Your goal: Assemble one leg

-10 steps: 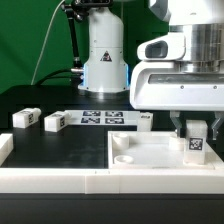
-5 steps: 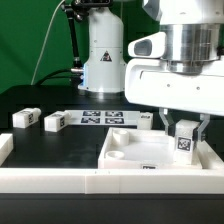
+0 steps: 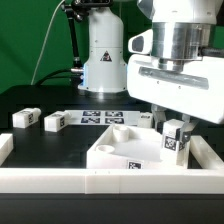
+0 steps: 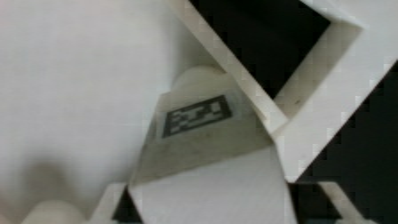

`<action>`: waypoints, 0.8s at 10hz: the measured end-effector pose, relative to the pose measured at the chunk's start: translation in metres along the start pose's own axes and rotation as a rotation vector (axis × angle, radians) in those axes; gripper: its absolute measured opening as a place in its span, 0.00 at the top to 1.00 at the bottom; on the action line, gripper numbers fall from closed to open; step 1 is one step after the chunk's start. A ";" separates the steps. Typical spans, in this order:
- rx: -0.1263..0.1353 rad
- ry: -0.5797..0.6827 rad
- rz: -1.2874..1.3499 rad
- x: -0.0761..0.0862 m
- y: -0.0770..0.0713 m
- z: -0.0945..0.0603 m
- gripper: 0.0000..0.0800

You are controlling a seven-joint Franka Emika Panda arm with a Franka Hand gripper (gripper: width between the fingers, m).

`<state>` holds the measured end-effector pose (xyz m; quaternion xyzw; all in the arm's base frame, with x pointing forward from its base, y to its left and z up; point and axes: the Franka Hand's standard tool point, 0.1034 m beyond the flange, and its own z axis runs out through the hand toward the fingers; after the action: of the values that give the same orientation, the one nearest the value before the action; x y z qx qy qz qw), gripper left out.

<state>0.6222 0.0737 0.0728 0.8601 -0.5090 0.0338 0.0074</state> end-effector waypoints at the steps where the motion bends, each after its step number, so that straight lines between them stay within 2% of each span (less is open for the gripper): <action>1: -0.005 0.008 0.040 0.003 0.003 0.000 0.60; 3: -0.030 0.019 0.130 0.009 0.010 0.000 0.60; 6: -0.044 0.053 0.269 0.024 0.018 -0.002 0.59; 7: -0.043 0.049 0.263 0.022 0.017 -0.002 0.49; 8: -0.043 0.047 0.262 0.021 0.017 -0.001 0.32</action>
Offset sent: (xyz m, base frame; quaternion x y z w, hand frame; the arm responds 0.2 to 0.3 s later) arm 0.0000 -0.0009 0.0007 0.0005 0.0006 0.1618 0.9868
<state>0.6176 0.0474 0.0753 0.7848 -0.6173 0.0438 0.0333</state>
